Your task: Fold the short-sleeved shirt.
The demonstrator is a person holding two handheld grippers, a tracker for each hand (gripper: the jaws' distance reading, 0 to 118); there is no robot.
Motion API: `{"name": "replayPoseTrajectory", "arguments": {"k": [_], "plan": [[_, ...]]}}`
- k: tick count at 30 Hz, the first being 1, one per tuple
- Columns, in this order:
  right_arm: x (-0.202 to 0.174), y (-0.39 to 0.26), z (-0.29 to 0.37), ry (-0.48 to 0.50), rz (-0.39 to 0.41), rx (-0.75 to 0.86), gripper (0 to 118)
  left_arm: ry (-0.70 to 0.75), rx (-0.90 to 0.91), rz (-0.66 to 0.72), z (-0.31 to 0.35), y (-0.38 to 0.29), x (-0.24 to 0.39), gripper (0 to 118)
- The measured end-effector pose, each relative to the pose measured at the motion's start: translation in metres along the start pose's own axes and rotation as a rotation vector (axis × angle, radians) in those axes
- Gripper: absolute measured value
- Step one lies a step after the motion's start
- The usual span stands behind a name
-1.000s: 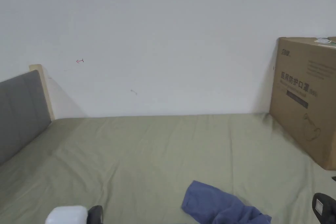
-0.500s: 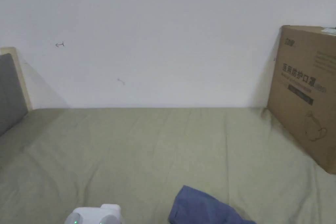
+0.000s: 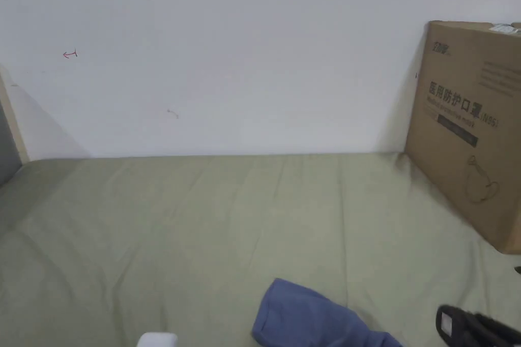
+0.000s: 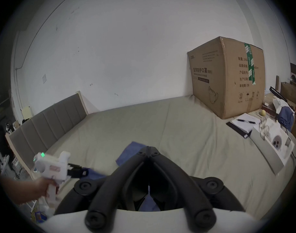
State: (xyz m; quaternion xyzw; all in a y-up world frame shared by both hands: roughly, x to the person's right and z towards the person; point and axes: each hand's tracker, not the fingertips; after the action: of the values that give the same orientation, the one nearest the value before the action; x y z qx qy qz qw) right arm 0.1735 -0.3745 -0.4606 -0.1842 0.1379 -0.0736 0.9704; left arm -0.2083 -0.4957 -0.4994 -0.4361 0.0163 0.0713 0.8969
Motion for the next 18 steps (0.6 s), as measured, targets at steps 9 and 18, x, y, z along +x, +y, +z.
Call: {"name": "replayPoseTrajectory", "arguments": {"k": [9,18], "plan": [[0.015,0.055,-0.215,0.147,-0.077,-0.709,5,-0.073,0.087,0.116,0.039,-0.016,-0.021,5],[0.008,-0.013,-0.332,-0.065,-0.090,-0.931,109,-0.061,0.056,0.156,0.032,-0.041,-0.029,5]]}}
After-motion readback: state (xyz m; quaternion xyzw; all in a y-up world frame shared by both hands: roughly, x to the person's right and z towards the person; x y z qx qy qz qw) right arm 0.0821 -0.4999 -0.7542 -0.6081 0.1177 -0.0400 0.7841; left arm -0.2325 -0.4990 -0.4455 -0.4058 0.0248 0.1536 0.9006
